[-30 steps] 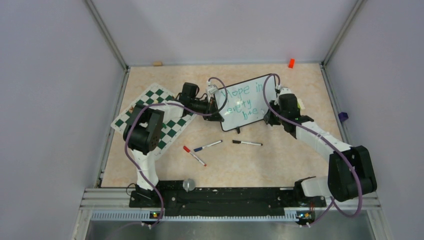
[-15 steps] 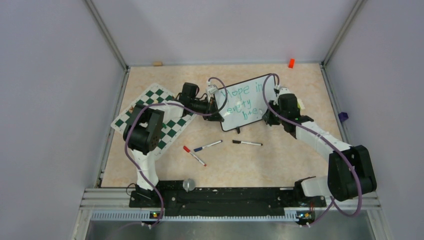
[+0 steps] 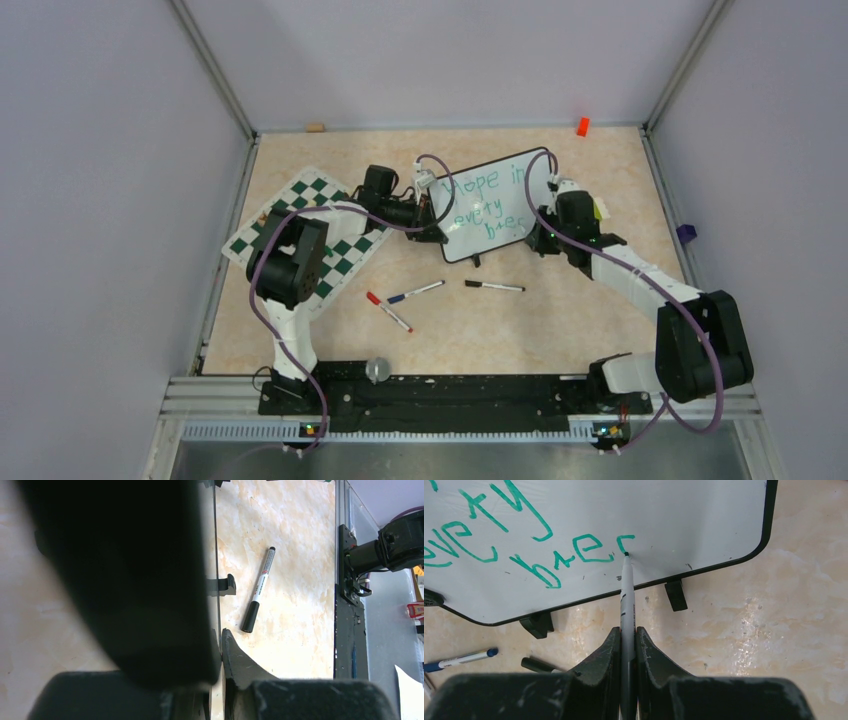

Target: Write a sentence on the whiteboard

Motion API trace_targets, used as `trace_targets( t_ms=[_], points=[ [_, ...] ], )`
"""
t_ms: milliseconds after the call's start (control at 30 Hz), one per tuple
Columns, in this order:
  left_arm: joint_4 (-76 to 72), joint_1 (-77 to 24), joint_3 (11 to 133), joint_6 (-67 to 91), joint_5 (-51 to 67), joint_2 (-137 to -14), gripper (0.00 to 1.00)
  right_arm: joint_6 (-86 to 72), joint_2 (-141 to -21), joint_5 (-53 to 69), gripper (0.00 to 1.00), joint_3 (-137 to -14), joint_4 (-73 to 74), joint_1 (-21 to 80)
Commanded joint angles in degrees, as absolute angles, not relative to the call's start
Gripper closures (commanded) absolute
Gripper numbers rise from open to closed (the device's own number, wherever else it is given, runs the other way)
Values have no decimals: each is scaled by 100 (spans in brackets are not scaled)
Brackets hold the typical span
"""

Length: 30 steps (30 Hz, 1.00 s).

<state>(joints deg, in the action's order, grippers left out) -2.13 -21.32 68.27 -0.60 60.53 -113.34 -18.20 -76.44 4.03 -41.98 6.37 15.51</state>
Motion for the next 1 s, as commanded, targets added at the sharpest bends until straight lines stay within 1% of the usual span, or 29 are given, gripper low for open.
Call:
trace_targets(
  t_ms=[0,267,600,967],
  points=[
    [128,-2250,6835,-361,6003,-11293,100,-1843,-7597,124,100,-4246,578,1488],
    [126,-2251,6837,-355,5995,-11309,100,-1923,-7702,-138,100,-4478,497,1490],
    [123,-2257,6836,-360,5994,-11305,100,-1914,-7805,-23,100,-4766,481,1493],
    [128,-2248,6833,-353,5991,-11304,100,-1899,-7735,-25,100,-4760,488,1491]
  ],
)
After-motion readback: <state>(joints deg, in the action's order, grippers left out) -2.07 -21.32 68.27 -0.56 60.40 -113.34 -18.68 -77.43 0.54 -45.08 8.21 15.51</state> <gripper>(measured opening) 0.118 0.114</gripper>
